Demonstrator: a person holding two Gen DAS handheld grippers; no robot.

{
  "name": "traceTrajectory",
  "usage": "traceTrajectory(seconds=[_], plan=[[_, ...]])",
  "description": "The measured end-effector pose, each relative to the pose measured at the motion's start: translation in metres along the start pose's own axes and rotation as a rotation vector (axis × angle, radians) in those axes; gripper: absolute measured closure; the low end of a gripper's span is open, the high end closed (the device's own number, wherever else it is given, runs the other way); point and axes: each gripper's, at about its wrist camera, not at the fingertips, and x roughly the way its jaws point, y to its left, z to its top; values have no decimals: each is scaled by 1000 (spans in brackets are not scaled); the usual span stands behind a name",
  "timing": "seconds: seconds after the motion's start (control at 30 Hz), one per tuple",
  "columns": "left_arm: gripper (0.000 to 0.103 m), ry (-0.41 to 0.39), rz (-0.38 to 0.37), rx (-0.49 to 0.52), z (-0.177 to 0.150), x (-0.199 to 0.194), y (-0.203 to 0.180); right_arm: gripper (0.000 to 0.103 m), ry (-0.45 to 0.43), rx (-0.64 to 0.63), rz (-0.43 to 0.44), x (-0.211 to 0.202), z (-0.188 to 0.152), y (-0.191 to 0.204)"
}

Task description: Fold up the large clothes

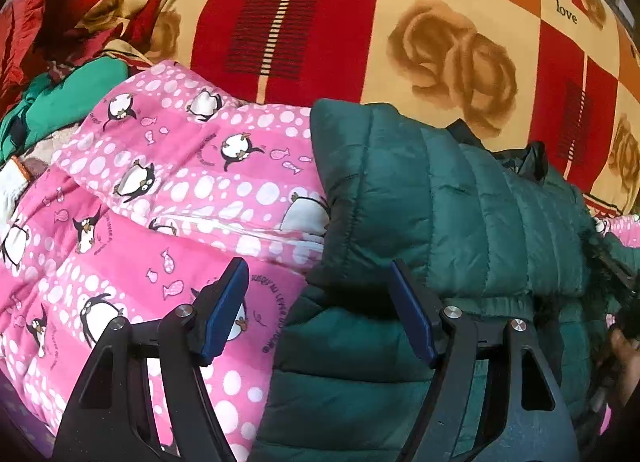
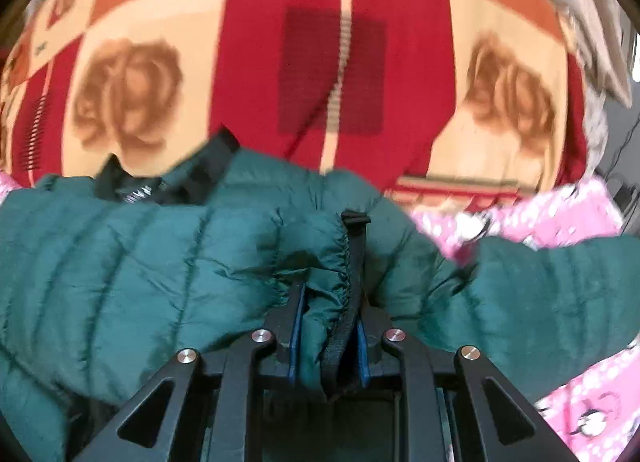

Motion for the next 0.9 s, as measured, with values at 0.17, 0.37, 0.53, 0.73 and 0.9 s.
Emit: traceTrajectory(seconds=[0.17, 0.37, 0.53, 0.73, 0.9], plan=[[31, -41, -8, 24, 11, -10, -8, 58, 29, 99, 65, -7, -4, -24], [31, -42, -47, 18, 23, -6, -23, 58, -33, 123, 104, -55, -11, -36], [31, -18, -62, 33, 28, 10, -41, 58, -42, 31, 276, -65, -7, 2], [25, 3, -6, 86, 24, 38, -57, 58, 42, 3, 327, -25, -9, 35], [15, 11, -16, 68, 18, 52, -53, 58, 94, 45, 280, 9, -9, 30]])
